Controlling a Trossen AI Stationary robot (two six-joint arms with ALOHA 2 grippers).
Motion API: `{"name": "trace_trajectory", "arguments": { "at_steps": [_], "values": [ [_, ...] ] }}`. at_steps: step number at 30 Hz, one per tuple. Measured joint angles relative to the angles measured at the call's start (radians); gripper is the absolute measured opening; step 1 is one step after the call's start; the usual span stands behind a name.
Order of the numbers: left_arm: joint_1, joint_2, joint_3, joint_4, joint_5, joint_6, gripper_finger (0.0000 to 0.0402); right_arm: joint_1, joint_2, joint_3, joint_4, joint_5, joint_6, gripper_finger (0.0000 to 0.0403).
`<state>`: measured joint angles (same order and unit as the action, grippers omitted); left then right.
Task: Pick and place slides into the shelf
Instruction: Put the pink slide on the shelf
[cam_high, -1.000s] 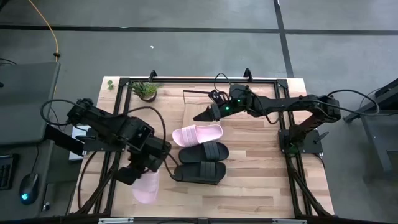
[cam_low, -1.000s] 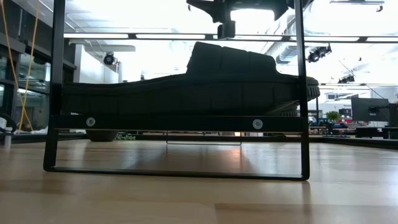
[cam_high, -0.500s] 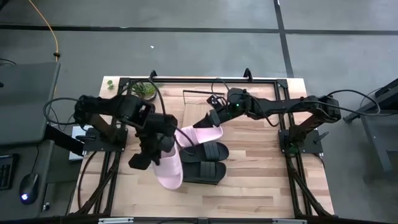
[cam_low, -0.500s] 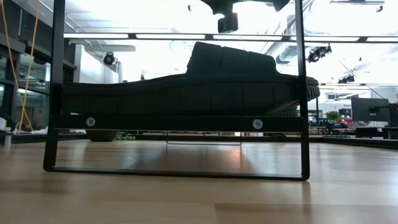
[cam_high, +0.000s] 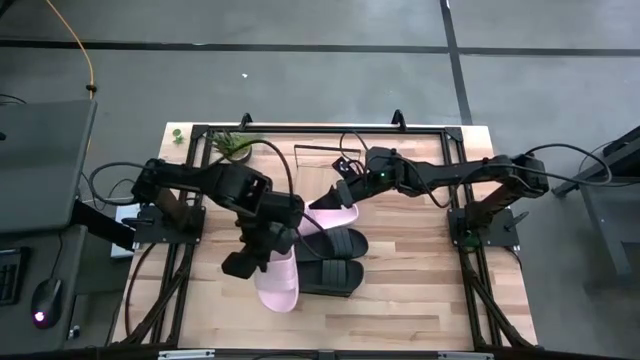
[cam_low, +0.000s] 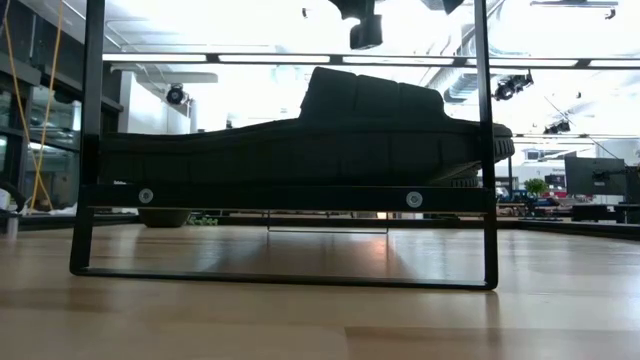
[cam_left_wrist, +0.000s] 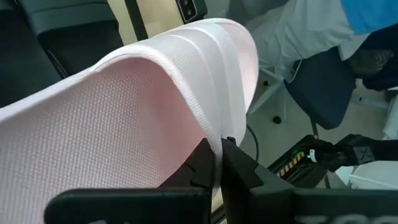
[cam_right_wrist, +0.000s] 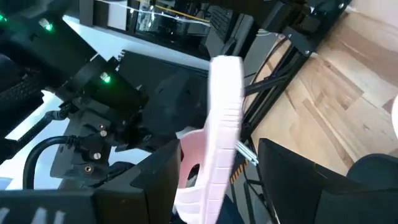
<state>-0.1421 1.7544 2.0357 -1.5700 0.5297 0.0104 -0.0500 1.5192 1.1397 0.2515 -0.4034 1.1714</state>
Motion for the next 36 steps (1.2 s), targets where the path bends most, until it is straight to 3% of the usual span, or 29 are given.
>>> {"name": "trace_trajectory", "arguments": {
  "at_steps": [15,24,30,36],
  "values": [
    [0.0,0.01,0.0,0.01,0.003,0.016,0.0003,0.091,0.016,0.0,0.005,0.095,0.01,0.0207],
    [0.0,0.01,0.0,0.032,0.012,0.011,0.0003,0.136,0.095,0.004,0.137,0.115,0.066,0.0207],
    [0.0,0.01,0.0,0.04,0.014,0.011,0.0003,0.157,0.16,0.117,0.093,0.112,0.039,0.0207],
    [-0.002,0.009,0.0,0.051,0.03,0.004,0.0003,0.162,0.265,0.315,-0.117,0.082,-0.055,0.0207]
  ]
}}
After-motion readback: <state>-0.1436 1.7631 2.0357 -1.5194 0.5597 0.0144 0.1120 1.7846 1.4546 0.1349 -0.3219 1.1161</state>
